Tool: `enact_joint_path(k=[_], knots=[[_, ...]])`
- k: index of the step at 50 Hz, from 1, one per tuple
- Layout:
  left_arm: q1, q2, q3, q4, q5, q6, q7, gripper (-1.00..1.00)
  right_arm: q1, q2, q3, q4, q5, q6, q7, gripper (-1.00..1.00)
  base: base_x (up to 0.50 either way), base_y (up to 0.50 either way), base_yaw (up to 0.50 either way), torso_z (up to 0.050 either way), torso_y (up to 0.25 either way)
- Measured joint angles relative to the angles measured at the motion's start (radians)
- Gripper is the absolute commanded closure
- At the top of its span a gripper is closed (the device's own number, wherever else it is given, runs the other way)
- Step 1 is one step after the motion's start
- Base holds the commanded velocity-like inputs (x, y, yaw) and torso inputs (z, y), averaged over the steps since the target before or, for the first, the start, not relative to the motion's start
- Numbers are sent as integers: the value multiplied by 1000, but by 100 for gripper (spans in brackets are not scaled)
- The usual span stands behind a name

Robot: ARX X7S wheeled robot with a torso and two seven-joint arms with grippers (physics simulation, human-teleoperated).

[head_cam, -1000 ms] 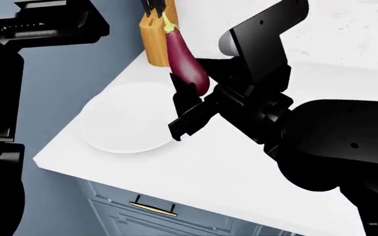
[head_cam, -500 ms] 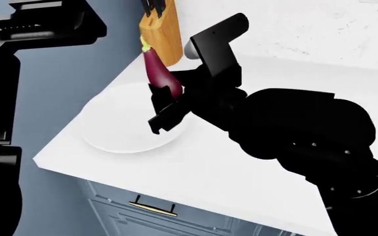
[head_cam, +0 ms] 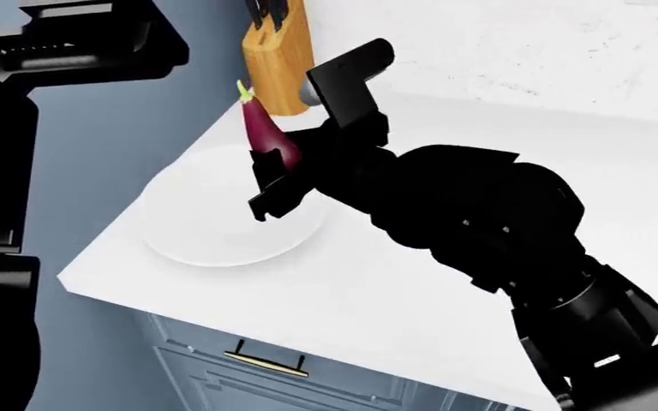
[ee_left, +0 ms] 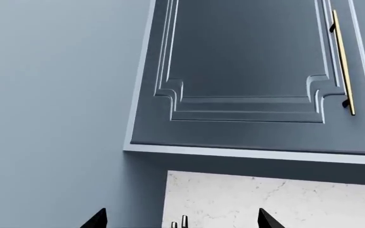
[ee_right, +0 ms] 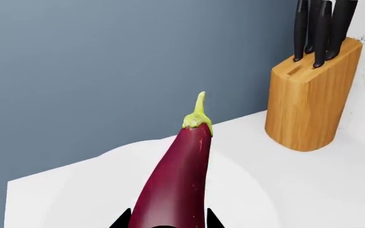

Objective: Pick the eggplant from the top rack in the oven and place it on the plate on the counter.

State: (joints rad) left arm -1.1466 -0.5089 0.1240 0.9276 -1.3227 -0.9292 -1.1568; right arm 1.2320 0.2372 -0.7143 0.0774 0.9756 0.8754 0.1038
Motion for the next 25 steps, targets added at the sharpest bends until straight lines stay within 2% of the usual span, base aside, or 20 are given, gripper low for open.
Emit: enact_joint_path(k=[25], knots=[[1,-14,1,7,-13,10,-15,-100,87,-128,-95,359,-126,-132,-168,100,0,0,0,0,0]])
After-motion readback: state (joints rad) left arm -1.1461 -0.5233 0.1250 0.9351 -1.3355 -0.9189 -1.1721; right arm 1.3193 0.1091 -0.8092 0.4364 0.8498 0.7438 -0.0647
